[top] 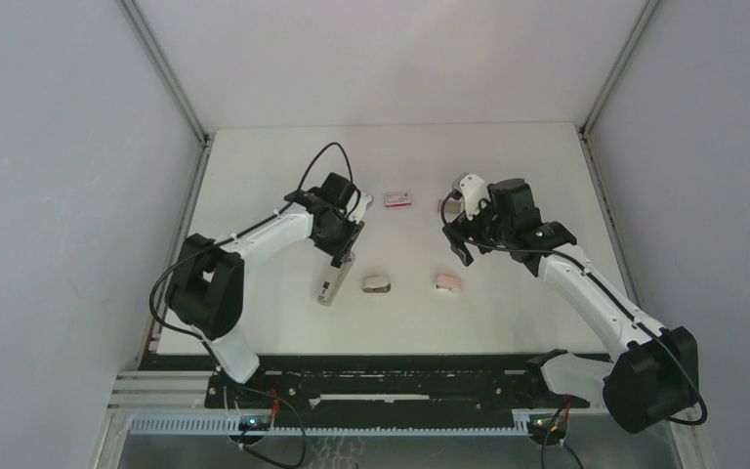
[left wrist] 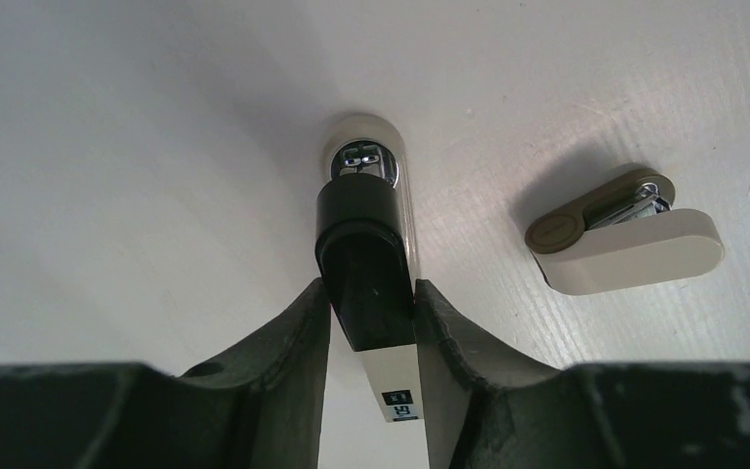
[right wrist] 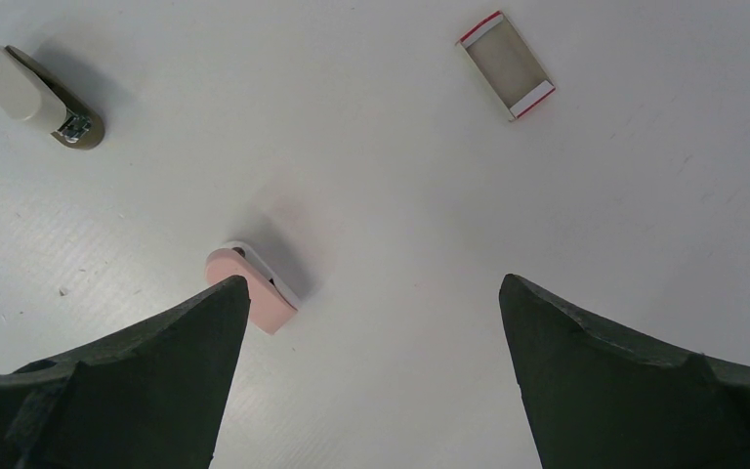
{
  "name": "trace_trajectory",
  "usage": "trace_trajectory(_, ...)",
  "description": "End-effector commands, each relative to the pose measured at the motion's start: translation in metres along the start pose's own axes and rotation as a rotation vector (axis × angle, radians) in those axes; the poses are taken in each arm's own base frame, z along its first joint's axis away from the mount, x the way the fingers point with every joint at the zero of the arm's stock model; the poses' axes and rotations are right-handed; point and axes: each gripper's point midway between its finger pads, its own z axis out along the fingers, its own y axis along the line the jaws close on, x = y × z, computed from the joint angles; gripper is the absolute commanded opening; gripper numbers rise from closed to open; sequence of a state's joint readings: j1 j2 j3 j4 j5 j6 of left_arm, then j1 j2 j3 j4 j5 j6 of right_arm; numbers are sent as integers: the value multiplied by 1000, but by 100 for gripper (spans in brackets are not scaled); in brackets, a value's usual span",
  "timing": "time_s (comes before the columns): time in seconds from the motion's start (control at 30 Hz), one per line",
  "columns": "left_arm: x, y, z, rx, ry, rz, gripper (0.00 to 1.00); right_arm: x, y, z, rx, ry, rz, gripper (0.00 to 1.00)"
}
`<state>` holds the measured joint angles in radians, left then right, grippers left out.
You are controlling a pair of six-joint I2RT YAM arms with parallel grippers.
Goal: Unload the staples from the stapler
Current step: Adjust the stapler at the center of the board.
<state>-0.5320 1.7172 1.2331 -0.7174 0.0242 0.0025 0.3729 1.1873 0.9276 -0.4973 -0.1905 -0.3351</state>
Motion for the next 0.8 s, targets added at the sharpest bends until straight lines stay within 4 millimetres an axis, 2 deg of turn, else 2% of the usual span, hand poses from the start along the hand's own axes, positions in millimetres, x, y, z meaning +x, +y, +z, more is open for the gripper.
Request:
trace_trajectory(0.0,-21,4,-11,-47,-48,35,38,-6,-5,-1,21,-30,-14,100)
trace_trajectory(0.2,-32,14,-10,-121,-49,92,27,-7,-3,-1,11,-34,-15,100)
trace_trajectory(0.37,-42,14,-9,-106,-61,169,23,-6,8,1,-51,-38,-23,100)
trace_trajectory(0.77,-47,4,-14,2,-94,480,26,3,38,3,-216,-32,-83,100)
